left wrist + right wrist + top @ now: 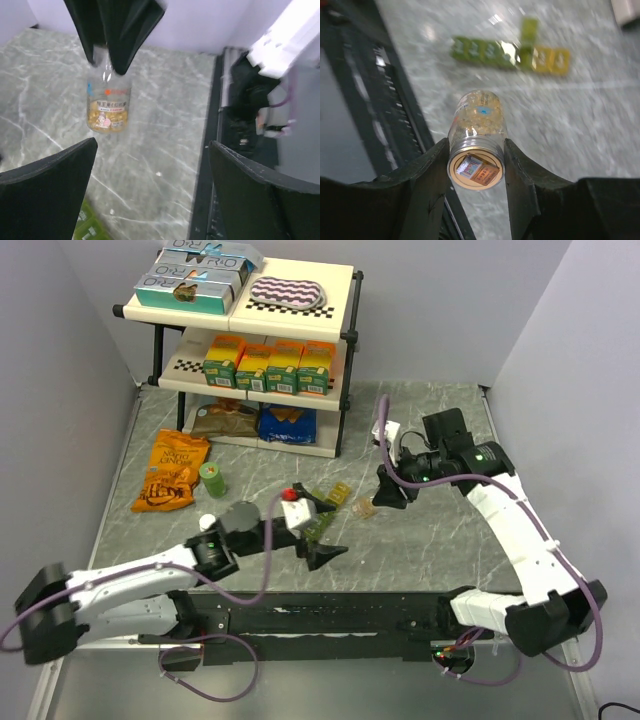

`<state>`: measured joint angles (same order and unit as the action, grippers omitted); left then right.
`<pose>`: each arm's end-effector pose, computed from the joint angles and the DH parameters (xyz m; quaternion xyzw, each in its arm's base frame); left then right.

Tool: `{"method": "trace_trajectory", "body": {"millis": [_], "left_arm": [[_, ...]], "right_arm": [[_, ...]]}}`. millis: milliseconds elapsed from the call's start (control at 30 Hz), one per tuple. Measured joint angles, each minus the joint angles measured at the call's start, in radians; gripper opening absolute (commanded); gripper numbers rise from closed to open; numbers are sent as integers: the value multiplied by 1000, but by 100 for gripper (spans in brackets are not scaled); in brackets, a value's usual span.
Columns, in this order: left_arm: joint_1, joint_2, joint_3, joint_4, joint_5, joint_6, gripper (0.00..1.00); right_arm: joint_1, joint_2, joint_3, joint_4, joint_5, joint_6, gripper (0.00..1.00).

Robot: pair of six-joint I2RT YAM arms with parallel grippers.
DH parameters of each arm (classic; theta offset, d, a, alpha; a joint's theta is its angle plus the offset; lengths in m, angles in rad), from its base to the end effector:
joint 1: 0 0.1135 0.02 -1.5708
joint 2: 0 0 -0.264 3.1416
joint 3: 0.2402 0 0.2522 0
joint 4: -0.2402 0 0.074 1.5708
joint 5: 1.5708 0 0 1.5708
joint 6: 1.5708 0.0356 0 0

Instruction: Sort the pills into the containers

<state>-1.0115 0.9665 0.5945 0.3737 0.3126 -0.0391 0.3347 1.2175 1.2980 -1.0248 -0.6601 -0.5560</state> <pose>0.1116 -0.1990 0.2978 0.4235 0.5655 -0.4457 0.5497 0.2081 0.0955 0.3580 -0.4778 0.7692 0.2742 0.3238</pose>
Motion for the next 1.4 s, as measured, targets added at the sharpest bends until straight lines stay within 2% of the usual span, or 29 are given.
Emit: {"method": "trace_trajectory", "body": {"millis": [200,433,600,667,733,833,867,900,967,1100,1167,1333,1400], "left_arm": [[-132,224,-4,167,-255,160,99],[-203,320,41,271,-425,261,99],[-208,327,68,299,-472,263,72],[-212,333,75,291,-475,259,66],[-215,341,87,278,-473,258,65],[-216,346,98,255,-463,256,32],[-216,346,101,246,-463,259,12],[-217,346,106,235,-460,261,5],[-216,346,120,201,-453,251,1],[-192,332,128,150,-388,223,1],[-149,307,123,121,-268,189,1],[-6,232,98,94,107,19,1],[23,221,98,80,187,-16,1]], "right_arm": [[32,-51,27,-33,-152,9,2],[39,-63,22,-39,-231,43,2],[39,-70,3,-37,-259,58,2],[38,-69,3,-24,-262,62,1],[38,-69,3,-19,-266,66,2],[38,-67,3,-14,-273,69,2],[38,-65,3,-13,-272,69,2],[37,-63,3,-13,-272,68,2],[36,-57,3,-15,-272,66,2],[34,-42,6,-56,-285,21,2],[34,-36,11,-93,-305,-37,1],[72,-66,-7,-135,-415,-437,2],[96,-100,-38,-110,-417,-520,5]]}}
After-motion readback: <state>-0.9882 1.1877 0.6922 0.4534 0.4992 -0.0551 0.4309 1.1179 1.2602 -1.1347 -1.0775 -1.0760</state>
